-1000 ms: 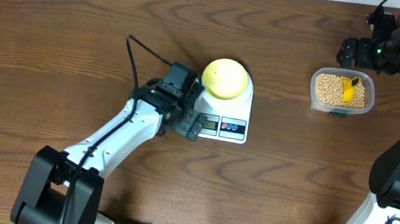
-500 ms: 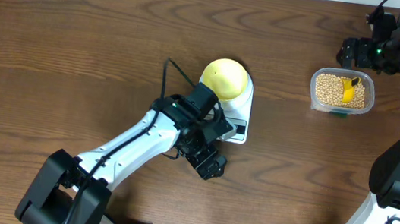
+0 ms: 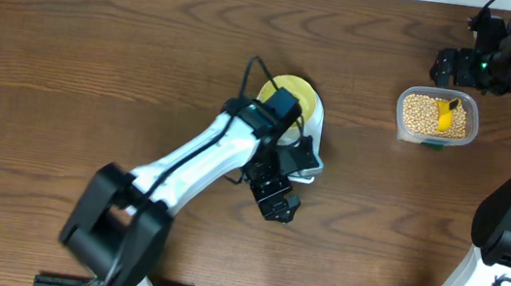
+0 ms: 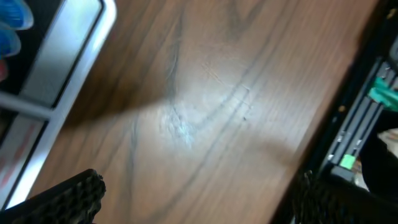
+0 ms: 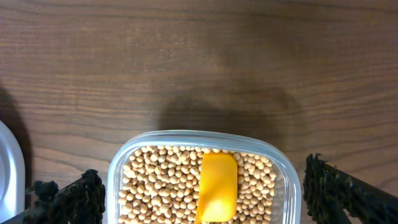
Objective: Scoop item into bowl and weigh 50g on scale
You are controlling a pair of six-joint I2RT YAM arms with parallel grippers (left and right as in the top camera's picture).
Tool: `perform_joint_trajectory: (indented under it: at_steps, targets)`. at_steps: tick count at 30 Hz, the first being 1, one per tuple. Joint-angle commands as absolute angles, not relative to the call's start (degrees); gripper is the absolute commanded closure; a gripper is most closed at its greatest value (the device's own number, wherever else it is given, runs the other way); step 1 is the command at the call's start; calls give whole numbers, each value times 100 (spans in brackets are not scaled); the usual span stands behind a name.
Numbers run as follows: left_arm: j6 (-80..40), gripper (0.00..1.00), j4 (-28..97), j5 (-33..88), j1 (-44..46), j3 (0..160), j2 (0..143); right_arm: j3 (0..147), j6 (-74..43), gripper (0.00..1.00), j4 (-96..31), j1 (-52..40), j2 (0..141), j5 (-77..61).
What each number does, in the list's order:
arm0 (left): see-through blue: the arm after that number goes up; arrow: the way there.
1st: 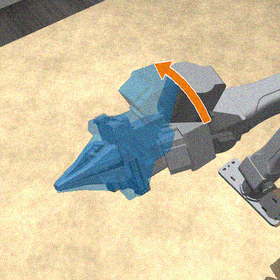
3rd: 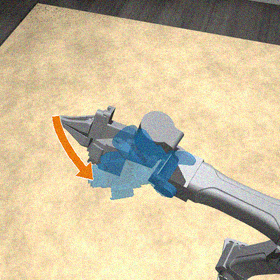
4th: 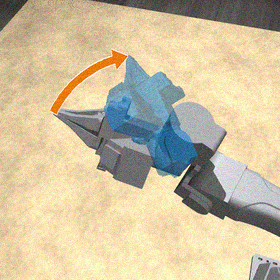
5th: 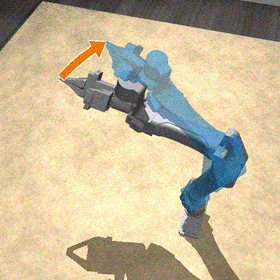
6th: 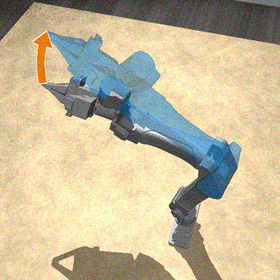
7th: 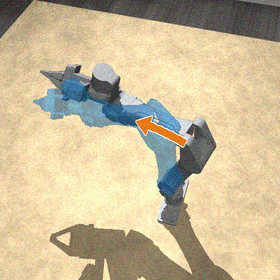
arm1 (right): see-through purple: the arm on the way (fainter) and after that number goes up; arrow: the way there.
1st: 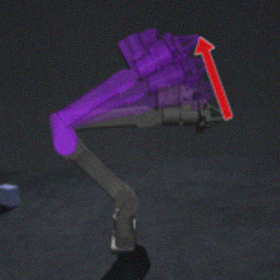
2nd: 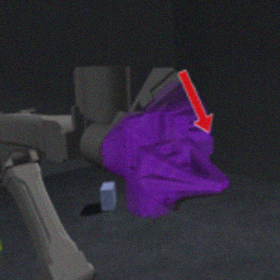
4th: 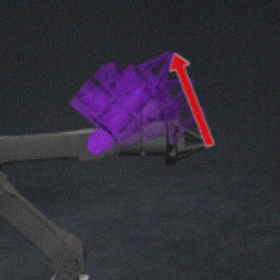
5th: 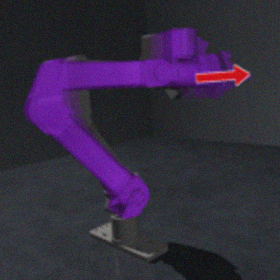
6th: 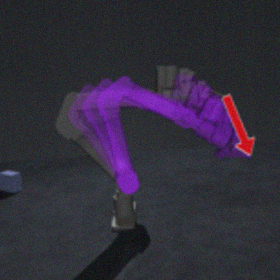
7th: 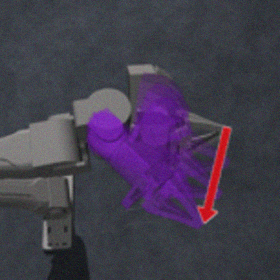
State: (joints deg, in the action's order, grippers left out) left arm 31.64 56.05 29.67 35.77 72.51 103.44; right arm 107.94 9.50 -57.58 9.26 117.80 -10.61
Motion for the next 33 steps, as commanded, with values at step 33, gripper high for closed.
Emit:
perform_joint_trajectory:
  at_steps: [33]
  targets:
    - [4936,3,4772,1798,3955,7299,11124,10847,932,1,-5763,930,11786,-1066]
